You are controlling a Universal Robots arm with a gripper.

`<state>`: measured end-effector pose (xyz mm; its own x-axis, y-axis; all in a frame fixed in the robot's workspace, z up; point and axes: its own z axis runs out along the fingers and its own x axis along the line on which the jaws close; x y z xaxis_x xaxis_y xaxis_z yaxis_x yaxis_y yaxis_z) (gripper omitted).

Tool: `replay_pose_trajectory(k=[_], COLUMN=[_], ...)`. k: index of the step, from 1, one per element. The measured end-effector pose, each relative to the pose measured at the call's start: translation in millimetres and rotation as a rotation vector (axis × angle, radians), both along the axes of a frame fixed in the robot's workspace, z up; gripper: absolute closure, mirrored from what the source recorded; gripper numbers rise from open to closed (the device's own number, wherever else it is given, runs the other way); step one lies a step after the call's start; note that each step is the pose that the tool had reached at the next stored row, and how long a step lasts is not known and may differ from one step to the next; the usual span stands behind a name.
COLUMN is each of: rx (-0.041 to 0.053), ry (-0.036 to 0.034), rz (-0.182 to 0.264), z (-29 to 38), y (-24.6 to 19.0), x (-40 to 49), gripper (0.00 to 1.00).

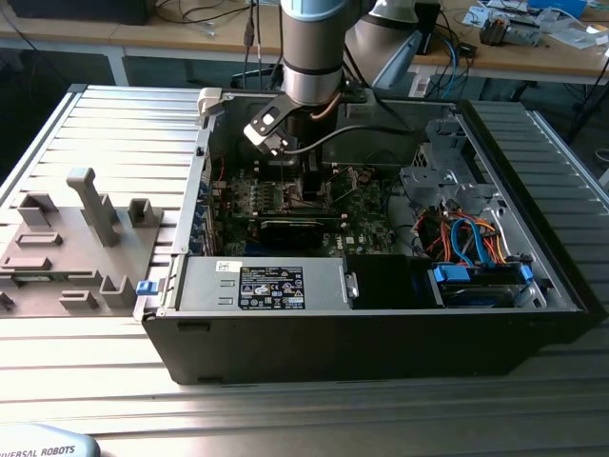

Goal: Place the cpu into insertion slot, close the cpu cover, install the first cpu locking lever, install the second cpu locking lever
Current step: 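Place the cpu into insertion slot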

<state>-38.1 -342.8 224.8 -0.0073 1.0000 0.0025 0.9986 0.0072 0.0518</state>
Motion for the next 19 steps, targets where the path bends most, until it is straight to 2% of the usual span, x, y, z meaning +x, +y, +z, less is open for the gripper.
replay_pose_trajectory(k=[14, 19], rx=[-0.0001, 0.0], ry=[0.0001, -0.0001], rz=[0.0, 0.0], z=[-11.3, -14.4], y=[2.3, 4.7], x=[-3.7, -4.5], gripper=[0.46, 0.46])
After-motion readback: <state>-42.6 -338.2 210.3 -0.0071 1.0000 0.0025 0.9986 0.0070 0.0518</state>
